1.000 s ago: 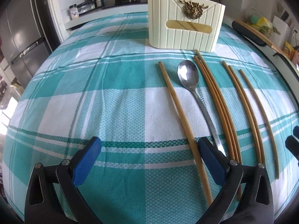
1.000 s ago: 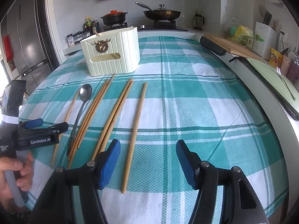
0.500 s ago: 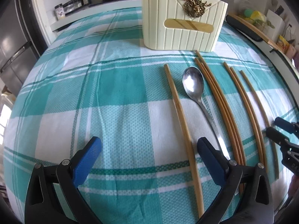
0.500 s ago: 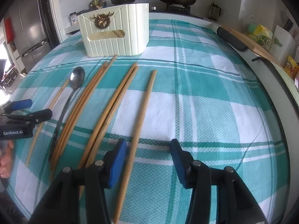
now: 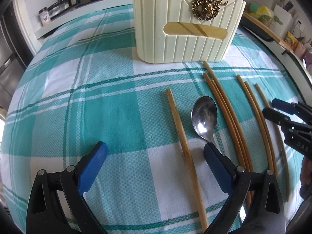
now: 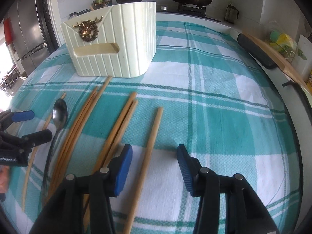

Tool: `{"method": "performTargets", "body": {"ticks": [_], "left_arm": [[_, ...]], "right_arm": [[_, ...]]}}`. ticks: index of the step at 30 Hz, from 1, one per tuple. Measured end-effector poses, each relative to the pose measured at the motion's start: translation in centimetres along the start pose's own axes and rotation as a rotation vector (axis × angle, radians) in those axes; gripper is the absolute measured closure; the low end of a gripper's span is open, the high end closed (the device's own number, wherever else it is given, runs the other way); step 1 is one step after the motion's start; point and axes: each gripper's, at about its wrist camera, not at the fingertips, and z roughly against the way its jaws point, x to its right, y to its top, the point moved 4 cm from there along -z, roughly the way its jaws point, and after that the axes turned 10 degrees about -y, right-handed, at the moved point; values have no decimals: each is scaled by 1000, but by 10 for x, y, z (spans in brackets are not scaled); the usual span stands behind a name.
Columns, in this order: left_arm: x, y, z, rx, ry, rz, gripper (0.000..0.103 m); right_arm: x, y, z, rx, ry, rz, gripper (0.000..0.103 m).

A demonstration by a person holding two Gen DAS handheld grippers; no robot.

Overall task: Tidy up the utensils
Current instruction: 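Close the left tool on a wooden chopstick while the right tool grasps another chopstick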

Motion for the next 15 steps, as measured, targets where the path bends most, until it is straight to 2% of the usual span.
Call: {"method": "performTargets", "body": {"ticks": [7, 9, 10, 12, 13, 14, 15], "left_arm": [[-4, 18, -3, -24, -30, 15, 29], [-2, 24, -5, -31, -43, 13, 37], [0, 26, -6, -34, -41, 7, 44], [4, 31, -8, -39, -44, -3, 56], [6, 32, -8, -39, -52, -5, 67], [8, 33, -9, -39, -63, -6, 84], [9, 33, -9, -39, -84, -3, 92]], "right_arm": [[-5, 24, -14, -48, -4, 34, 67], [-8, 27, -16, -62, -4, 40, 76], [-9, 28, -16, -66, -7, 44, 79], [-13, 33, -18, -71, -13, 50, 90], [-14, 34, -19, -73, -15, 52, 92], [-16, 35, -20, -74, -20, 53, 94], [-16, 37, -21, -74, -22, 50, 95]]}}
